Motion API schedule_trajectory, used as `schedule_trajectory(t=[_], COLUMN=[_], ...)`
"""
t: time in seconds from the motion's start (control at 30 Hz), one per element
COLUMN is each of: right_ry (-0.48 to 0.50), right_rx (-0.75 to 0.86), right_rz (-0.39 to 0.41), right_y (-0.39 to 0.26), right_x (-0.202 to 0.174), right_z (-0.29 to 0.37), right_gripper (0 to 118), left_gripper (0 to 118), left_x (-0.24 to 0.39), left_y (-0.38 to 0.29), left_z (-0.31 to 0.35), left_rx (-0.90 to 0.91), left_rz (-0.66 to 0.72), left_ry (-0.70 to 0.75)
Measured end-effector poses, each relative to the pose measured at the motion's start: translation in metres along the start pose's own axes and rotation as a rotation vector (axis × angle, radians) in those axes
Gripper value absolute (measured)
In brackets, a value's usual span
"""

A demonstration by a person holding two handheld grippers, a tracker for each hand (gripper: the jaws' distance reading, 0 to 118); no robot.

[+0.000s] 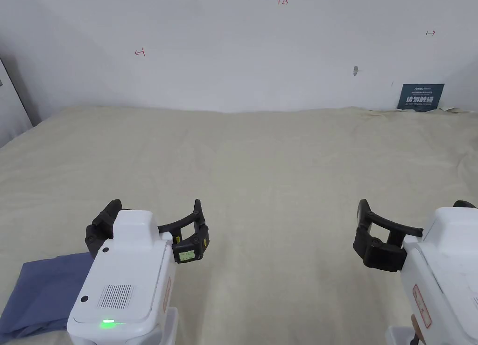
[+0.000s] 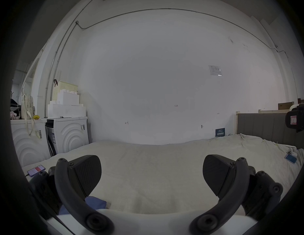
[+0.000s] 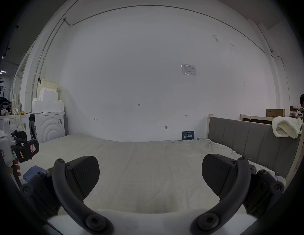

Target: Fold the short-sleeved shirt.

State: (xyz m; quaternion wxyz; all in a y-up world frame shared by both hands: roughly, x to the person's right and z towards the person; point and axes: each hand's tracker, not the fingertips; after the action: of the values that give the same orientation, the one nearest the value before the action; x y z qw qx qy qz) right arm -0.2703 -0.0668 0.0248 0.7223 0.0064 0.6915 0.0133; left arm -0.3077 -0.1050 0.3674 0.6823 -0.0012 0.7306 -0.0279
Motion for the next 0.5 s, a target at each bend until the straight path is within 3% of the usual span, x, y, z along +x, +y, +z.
schedule_trajectory(t=[0.5], right_ry=[0.005], right_rx=[0.007], right_rz=[0.005], right_y=[0.0020], right_x=[-0.0028], right_z=[0.0009], right_gripper=[118], left_gripper=[118], left_x=[-0.0004], left_y=[-0.0019], left_z=[0.0018], left_rx=[-0.006], left_rz=[-0.005], left_ry=[-0.001])
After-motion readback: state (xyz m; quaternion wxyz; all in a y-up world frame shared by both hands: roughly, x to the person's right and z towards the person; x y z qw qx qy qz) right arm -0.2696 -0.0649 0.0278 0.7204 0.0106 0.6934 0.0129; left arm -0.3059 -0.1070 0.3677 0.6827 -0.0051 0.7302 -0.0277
